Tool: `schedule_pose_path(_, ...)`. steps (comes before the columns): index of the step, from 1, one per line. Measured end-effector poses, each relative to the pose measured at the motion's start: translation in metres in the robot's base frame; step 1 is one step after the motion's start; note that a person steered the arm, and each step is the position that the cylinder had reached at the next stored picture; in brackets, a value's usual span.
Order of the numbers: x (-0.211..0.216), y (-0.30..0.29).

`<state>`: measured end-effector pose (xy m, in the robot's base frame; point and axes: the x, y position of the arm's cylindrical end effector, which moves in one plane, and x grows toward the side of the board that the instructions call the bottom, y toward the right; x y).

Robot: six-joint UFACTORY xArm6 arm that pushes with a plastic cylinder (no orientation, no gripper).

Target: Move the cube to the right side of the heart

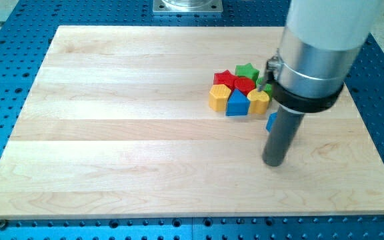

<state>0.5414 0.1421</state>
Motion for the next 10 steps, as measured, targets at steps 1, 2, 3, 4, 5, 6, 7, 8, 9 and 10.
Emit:
schedule_pose_path(1, -0.057, 0.030)
schedule_pose_path(2, -0.107, 0.062)
schedule_pose_path(3, -0.149, 0.078)
schedule_pose_path(4, -0.065, 0.115)
schedule_pose_path(5, -0.032, 0.059)
schedule_pose_path(6, -0.060, 0.028)
schedule_pose_path(7, -0.101, 0.045)
schedule_pose_path(8, -0.129, 0.057)
schedule_pose_path(9, -0.131, 0.065)
schedule_pose_path(10, -0.149, 0.081)
